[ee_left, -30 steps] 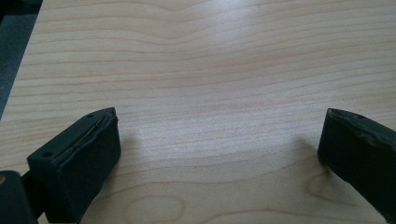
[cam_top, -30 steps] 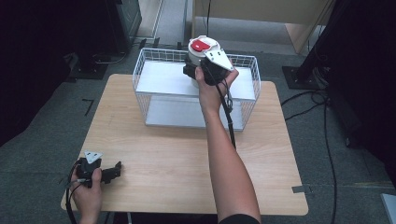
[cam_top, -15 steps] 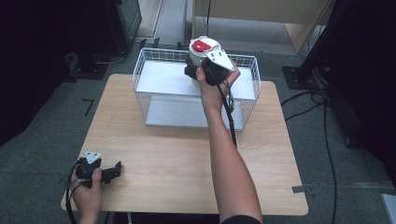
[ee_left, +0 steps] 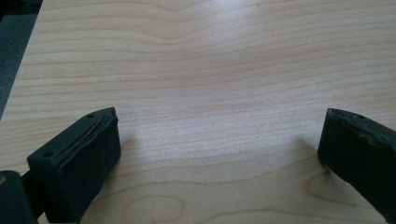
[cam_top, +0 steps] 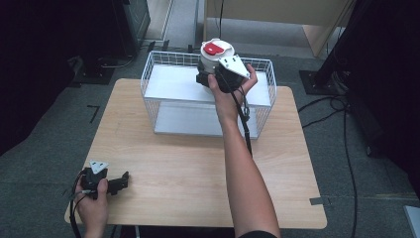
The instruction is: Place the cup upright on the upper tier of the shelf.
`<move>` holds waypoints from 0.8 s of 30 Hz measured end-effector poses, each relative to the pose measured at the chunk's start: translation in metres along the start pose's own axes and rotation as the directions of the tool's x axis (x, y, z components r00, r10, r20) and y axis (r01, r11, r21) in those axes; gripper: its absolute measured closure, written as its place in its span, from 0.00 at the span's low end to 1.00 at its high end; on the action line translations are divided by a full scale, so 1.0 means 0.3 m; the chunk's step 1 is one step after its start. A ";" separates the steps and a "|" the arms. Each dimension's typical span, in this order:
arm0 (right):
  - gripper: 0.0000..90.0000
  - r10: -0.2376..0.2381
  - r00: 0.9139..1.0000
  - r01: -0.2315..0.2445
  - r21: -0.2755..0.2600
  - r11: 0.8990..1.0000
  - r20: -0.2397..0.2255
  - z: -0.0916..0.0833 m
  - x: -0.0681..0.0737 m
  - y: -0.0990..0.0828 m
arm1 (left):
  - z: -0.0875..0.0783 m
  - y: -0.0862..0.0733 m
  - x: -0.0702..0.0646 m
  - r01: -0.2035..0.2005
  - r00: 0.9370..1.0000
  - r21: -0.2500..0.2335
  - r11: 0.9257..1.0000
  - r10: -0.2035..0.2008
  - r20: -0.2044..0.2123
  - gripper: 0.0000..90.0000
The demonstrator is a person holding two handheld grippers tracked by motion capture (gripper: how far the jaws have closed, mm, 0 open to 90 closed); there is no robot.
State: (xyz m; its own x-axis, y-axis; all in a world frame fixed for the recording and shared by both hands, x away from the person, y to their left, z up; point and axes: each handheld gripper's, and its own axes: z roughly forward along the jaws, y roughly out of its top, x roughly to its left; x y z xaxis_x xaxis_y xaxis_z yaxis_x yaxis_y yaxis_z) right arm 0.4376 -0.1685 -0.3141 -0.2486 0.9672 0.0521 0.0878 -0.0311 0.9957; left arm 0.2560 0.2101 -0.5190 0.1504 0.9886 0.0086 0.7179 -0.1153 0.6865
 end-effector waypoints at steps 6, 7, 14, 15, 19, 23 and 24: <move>0.00 -0.031 0.999 0.032 0.020 0.999 -0.029 -0.010 0.009 -0.017 | 0.000 0.000 0.000 0.001 1.000 -0.001 1.000 -0.001 0.000 0.00; 0.00 -0.027 0.999 0.028 0.019 0.999 -0.030 -0.014 0.007 -0.021 | 0.000 0.000 0.000 0.000 1.000 0.000 1.000 0.000 0.000 0.00; 0.00 -0.018 0.999 0.019 0.026 0.999 -0.028 -0.027 -0.004 -0.033 | 0.000 0.000 0.000 -0.001 1.000 0.001 1.000 0.001 0.000 0.00; 0.00 -0.016 1.000 0.017 0.029 0.999 -0.027 -0.029 -0.005 -0.035 | 0.000 0.000 0.000 -0.002 1.000 0.001 1.000 0.002 0.000 0.00; 0.00 -0.024 0.999 0.025 0.039 0.999 -0.033 -0.040 -0.010 -0.047 | 0.000 0.000 0.000 -0.002 1.000 0.001 1.000 0.002 0.000 0.00; 0.00 -0.023 0.999 0.024 0.043 0.999 -0.036 -0.056 -0.017 -0.060 | 0.000 0.000 0.000 -0.002 1.000 0.001 1.000 0.002 0.000 0.00; 0.00 -0.020 0.999 0.022 0.043 0.999 -0.036 -0.061 -0.019 -0.064 | 0.000 0.000 0.000 -0.002 1.000 0.001 1.000 0.002 0.000 0.00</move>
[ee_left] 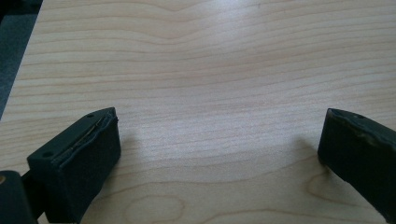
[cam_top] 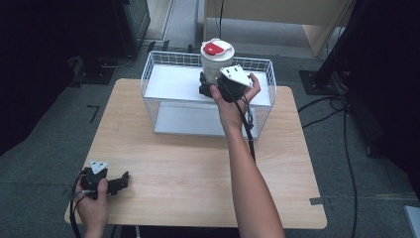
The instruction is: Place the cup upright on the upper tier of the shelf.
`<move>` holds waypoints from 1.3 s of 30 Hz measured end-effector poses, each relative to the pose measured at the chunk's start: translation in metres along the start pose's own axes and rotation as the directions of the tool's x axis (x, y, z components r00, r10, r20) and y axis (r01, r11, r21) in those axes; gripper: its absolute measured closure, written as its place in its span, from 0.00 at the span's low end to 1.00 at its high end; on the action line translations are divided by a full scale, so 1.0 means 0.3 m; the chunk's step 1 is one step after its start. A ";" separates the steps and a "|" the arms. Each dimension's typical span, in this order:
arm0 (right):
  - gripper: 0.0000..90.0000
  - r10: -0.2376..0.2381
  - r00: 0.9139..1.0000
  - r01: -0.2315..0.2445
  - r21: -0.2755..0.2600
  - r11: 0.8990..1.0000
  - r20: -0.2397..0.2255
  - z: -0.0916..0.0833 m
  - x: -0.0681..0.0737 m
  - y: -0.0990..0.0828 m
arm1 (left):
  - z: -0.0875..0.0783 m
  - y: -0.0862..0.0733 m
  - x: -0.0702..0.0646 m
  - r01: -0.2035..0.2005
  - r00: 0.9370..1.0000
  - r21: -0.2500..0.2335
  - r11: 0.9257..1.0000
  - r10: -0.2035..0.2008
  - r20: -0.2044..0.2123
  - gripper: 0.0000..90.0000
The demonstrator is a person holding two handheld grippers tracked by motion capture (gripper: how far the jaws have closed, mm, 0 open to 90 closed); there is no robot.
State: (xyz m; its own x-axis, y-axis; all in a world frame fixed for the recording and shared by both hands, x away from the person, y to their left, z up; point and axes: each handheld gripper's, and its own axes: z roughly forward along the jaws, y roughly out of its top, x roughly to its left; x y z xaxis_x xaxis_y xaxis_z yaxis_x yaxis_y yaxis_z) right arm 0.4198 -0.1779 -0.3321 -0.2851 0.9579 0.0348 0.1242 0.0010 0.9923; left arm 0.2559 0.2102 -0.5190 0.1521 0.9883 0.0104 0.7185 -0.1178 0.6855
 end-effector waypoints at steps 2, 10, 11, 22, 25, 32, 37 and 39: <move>0.00 -0.006 1.000 0.006 0.001 1.000 0.001 -0.015 -0.007 -0.016 | 0.000 0.000 0.000 0.000 1.000 0.000 1.000 0.000 0.000 0.00; 0.00 -0.002 1.000 0.002 0.009 1.000 -0.003 -0.069 -0.015 -0.055 | 0.000 0.000 0.000 0.000 1.000 0.000 1.000 0.000 0.000 0.00; 0.00 -0.001 1.000 0.001 0.006 1.000 -0.003 -0.078 -0.018 -0.061 | 0.000 0.000 0.000 0.000 1.000 0.001 1.000 0.000 0.000 0.00; 0.00 0.001 1.000 -0.001 0.006 1.000 0.002 -0.192 -0.059 -0.127 | 0.000 0.000 0.000 0.002 1.000 -0.002 1.000 -0.002 0.000 0.00; 0.00 0.004 1.000 -0.004 0.003 1.000 0.007 -0.230 -0.073 -0.140 | 0.000 0.000 0.000 0.000 1.000 -0.001 1.000 0.000 -0.001 0.00; 0.00 -0.015 1.000 0.015 0.009 1.000 0.021 -0.325 -0.106 -0.182 | 0.000 0.000 0.000 0.001 1.000 -0.002 1.000 -0.001 -0.001 0.00; 0.00 -0.006 1.000 0.006 0.011 1.000 0.025 -0.381 -0.135 -0.218 | 0.000 0.000 0.000 0.000 1.000 -0.002 1.000 0.000 -0.001 0.00; 0.00 -0.002 0.999 0.001 0.016 1.000 0.033 -0.400 -0.149 -0.237 | 0.000 0.000 0.000 -0.001 1.000 0.000 1.000 0.001 0.001 0.00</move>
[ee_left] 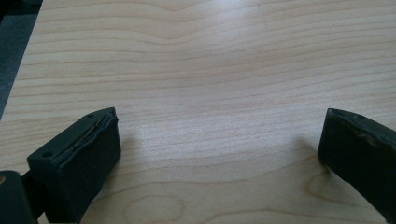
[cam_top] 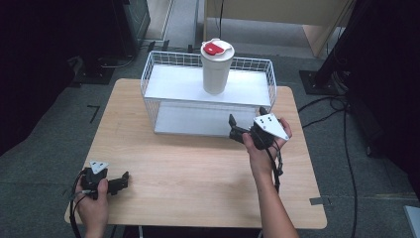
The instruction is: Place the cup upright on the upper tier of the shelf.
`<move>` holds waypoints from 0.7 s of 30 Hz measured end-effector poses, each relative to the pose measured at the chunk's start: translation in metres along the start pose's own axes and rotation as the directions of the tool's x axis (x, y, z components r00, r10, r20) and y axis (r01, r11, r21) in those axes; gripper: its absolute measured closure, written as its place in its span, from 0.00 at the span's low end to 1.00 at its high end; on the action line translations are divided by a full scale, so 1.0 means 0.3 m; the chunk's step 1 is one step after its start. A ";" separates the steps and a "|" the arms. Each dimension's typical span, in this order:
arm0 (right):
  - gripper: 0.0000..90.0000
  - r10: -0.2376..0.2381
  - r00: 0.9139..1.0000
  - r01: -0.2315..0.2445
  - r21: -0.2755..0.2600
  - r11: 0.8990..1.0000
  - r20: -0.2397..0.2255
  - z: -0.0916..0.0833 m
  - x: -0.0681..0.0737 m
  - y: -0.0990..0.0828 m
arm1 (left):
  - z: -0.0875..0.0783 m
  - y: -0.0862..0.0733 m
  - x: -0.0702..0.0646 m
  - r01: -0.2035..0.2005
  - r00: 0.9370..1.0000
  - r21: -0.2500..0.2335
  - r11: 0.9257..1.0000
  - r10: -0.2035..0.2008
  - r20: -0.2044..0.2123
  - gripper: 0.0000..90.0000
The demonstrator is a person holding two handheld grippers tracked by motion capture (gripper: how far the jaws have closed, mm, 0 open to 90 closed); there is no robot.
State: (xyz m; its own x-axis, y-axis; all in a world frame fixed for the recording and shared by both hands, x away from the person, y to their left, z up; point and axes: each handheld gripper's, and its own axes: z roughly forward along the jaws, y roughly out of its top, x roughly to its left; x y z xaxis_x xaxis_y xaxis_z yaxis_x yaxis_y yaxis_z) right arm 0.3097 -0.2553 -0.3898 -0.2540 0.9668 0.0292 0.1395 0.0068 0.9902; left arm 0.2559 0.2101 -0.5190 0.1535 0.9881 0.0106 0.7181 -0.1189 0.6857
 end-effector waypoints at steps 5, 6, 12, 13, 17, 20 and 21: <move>0.00 0.011 1.000 -0.011 0.011 1.000 0.019 -0.046 -0.036 -0.045 | 0.000 0.000 -0.001 -0.002 1.000 0.000 1.000 0.002 0.002 0.00; 0.00 0.012 1.000 -0.012 0.015 1.000 0.023 -0.054 -0.041 -0.051 | 0.000 0.000 -0.001 -0.002 1.000 0.001 1.000 0.002 0.003 0.00; 0.00 0.021 0.999 -0.023 0.038 0.999 0.047 -0.109 -0.082 -0.112 | -0.001 0.000 -0.001 -0.004 1.000 0.003 1.000 0.004 0.005 0.00; 0.00 0.023 0.998 -0.026 0.043 0.999 0.054 -0.117 -0.090 -0.122 | -0.001 0.000 -0.001 -0.005 1.000 0.003 1.000 0.005 0.005 0.00; 0.00 0.030 0.997 -0.035 0.062 0.997 0.077 -0.146 -0.118 -0.158 | -0.001 0.000 -0.001 -0.005 1.000 0.003 1.000 0.005 0.005 0.00; 0.00 0.030 0.996 -0.036 0.073 0.997 0.087 -0.164 -0.135 -0.181 | -0.001 0.000 -0.001 -0.005 1.000 0.003 1.000 0.005 0.005 0.00; 0.00 0.030 0.995 -0.037 0.081 0.996 0.090 -0.171 -0.141 -0.190 | -0.001 0.000 -0.001 -0.004 1.000 0.003 1.000 0.004 0.005 0.00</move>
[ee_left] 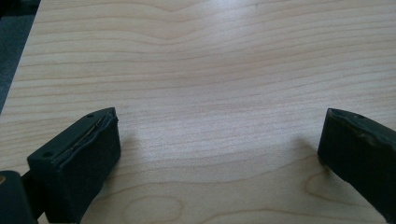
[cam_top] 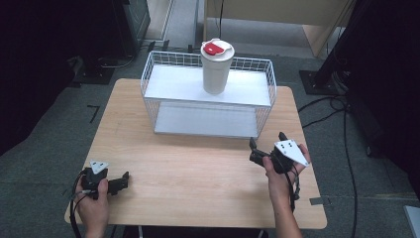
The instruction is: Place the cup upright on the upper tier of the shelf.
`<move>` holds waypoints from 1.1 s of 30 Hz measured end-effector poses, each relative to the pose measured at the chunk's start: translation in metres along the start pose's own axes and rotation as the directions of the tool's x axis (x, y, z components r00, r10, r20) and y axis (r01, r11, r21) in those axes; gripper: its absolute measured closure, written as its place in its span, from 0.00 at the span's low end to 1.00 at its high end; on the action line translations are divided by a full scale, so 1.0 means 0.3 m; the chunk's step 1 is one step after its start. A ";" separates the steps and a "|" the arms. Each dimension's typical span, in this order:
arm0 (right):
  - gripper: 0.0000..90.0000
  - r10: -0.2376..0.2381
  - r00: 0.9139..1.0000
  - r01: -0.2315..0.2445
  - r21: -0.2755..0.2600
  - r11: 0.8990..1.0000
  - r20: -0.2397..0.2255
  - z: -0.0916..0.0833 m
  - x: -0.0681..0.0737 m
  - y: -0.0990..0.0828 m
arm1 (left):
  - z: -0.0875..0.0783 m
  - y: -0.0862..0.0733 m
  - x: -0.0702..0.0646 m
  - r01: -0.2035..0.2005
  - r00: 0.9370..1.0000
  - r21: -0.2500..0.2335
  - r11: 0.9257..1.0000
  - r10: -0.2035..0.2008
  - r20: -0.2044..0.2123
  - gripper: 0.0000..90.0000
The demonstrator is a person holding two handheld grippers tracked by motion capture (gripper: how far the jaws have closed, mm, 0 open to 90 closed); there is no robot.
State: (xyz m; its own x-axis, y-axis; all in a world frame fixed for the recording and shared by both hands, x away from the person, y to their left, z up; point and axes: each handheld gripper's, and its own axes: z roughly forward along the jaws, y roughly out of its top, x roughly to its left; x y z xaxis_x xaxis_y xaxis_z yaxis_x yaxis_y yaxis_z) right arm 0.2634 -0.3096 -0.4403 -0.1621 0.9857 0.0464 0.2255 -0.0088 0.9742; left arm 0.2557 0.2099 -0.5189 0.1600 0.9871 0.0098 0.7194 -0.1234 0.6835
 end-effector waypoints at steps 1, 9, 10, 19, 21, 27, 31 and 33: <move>0.00 -0.002 1.000 0.002 0.004 1.000 0.003 -0.005 -0.007 -0.008 | 0.000 0.000 0.000 0.000 1.000 0.000 1.000 0.000 0.000 0.00; 0.00 0.009 1.000 -0.010 0.025 1.000 0.019 -0.043 -0.047 -0.066 | 0.000 0.000 0.000 0.001 1.000 0.000 1.000 -0.001 0.000 0.00; 0.00 0.011 1.000 -0.012 0.032 0.999 0.022 -0.047 -0.053 -0.075 | 0.000 0.000 0.000 0.001 1.000 0.000 1.000 -0.001 0.000 0.00; 0.00 0.030 0.998 -0.034 0.065 0.997 0.060 -0.085 -0.115 -0.142 | 0.000 0.000 0.000 0.001 1.000 0.000 1.000 -0.001 0.000 0.00; 0.00 0.043 0.997 -0.047 0.072 0.996 0.063 -0.092 -0.127 -0.154 | 0.000 0.000 0.000 0.001 1.000 0.000 1.000 -0.001 0.000 0.00; 0.00 0.052 0.995 -0.061 0.101 0.993 0.083 -0.113 -0.162 -0.190 | 0.000 0.000 0.000 0.001 1.000 0.000 1.000 -0.001 0.000 0.00; 0.00 0.036 0.994 -0.048 0.122 0.991 0.102 -0.129 -0.188 -0.213 | 0.000 0.000 0.000 0.000 1.000 -0.001 1.000 0.000 0.000 0.00; 0.00 0.036 0.993 -0.051 0.133 0.990 0.113 -0.139 -0.202 -0.226 | 0.000 0.000 0.000 0.000 1.000 0.000 1.000 0.000 0.000 0.00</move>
State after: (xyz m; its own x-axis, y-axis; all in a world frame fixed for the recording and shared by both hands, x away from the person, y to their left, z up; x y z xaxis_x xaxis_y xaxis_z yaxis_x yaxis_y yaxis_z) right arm 0.2179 -0.3757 -0.5001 -0.0444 0.9974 0.0561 0.3590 -0.0365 0.9326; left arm 0.2558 0.2099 -0.5188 0.1597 0.9871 0.0100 0.7193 -0.1233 0.6837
